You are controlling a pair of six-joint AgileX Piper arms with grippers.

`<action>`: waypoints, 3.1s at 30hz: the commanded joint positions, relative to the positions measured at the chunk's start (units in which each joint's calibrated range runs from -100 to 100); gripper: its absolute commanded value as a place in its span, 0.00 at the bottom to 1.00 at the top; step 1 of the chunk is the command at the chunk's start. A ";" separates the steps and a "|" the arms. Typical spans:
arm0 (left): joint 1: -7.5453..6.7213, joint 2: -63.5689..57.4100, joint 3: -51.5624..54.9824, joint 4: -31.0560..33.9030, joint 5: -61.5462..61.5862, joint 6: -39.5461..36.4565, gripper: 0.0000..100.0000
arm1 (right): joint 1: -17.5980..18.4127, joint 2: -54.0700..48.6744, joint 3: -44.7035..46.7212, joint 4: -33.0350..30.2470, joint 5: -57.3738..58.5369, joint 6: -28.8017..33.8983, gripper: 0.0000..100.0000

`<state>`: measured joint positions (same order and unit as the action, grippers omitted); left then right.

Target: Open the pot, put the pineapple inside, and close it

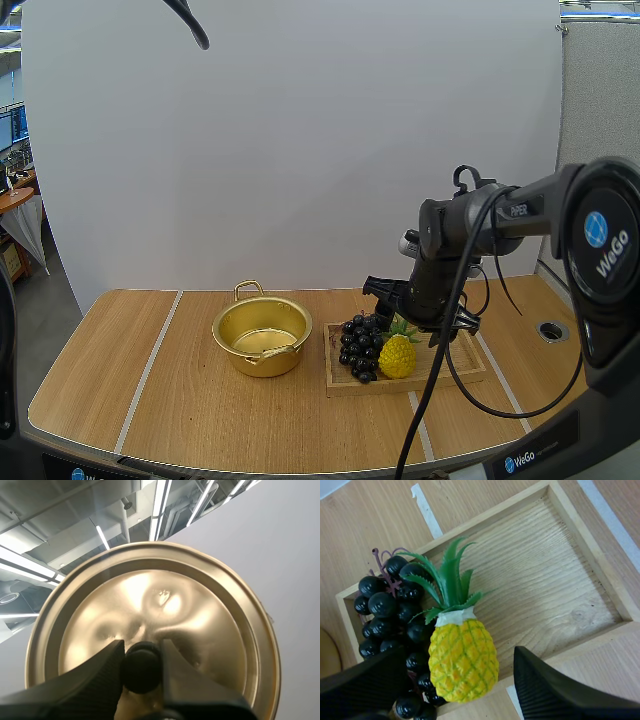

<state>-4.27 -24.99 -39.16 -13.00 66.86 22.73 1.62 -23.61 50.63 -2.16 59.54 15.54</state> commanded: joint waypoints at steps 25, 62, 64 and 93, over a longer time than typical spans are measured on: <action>-0.13 -0.26 -0.50 0.44 -2.08 -0.62 0.01 | 0.19 13.15 -0.38 0.16 -8.44 0.31 1.00; -0.13 -0.26 -0.50 0.44 -2.08 -0.62 0.01 | 7.82 2.72 -22.40 4.87 6.59 -11.57 0.00; -0.13 -0.26 -0.50 0.44 -2.08 -0.62 0.01 | 10.35 2.60 -25.16 4.87 7.74 -13.54 0.00; -0.13 -0.26 -0.50 0.44 -2.08 -0.62 0.01 | 19.64 27.82 -31.74 0.58 3.71 -14.71 0.00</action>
<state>-4.27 -24.99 -39.16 -13.00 66.86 22.73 21.25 1.98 19.35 -1.25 63.76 1.25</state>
